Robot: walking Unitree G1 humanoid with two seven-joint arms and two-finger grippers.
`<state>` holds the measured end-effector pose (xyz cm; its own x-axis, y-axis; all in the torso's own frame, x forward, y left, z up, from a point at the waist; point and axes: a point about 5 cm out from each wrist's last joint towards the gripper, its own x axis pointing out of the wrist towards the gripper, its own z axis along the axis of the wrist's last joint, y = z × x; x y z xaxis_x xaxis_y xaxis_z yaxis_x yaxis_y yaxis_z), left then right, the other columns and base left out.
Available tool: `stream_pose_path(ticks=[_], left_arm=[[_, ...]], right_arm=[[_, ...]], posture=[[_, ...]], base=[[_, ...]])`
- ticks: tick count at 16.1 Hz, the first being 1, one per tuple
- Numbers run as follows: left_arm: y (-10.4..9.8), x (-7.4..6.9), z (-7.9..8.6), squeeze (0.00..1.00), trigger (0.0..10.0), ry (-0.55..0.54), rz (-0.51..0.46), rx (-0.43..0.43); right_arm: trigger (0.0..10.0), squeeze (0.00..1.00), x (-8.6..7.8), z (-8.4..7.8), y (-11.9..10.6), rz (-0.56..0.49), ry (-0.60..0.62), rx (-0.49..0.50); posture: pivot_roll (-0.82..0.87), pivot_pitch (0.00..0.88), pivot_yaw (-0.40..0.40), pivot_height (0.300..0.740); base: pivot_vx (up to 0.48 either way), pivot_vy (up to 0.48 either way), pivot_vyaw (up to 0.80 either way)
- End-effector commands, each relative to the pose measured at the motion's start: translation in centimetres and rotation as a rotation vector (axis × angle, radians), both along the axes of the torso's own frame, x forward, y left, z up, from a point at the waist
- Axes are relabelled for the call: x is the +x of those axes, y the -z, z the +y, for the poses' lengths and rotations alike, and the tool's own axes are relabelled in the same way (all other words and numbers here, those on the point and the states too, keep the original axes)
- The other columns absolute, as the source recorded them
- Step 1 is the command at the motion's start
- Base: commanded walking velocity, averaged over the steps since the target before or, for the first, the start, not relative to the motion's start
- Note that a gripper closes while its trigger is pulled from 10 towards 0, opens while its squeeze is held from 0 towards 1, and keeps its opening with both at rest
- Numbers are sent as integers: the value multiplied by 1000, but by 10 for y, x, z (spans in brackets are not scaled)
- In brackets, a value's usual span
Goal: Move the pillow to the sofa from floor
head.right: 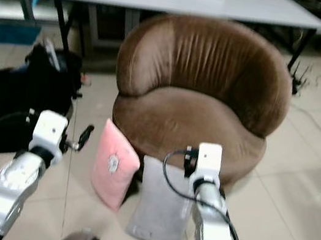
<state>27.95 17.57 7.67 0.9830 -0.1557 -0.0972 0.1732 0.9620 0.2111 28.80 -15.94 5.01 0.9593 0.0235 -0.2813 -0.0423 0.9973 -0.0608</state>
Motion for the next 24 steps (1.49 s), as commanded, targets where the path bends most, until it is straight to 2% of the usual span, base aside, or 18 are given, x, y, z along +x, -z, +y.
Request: stream_pose_path(ticks=[1,6,9,16,24], left_arm=[[-3,2,-1,0,10000,5,-13,6],[-2,0,-3,0,10000,13,-12,4],[-2,1,-4,0,10000,15,-8,5],[-3,3,-6,0,10000,26,-15,-5],[-4,2,-8,0,10000,35,-17,-16]], right_arm=[[10000,0,1,-2,-1,-2,2,-10],[10000,0,0,-2,1,7,0,-5],[10000,0,-1,-3,1,4,2,-5],[10000,0,-3,-6,1,8,21,-16],[10000,0,-1,-9,0,-4,55,-16]], posture=[[95,0,10,666],[94,0,11,662],[94,0,13,627],[83,0,18,627],[98,0,5,627]], base=[[0,0,0],[0,0,0],[0,0,0],[0,0,0],[319,0,0]])
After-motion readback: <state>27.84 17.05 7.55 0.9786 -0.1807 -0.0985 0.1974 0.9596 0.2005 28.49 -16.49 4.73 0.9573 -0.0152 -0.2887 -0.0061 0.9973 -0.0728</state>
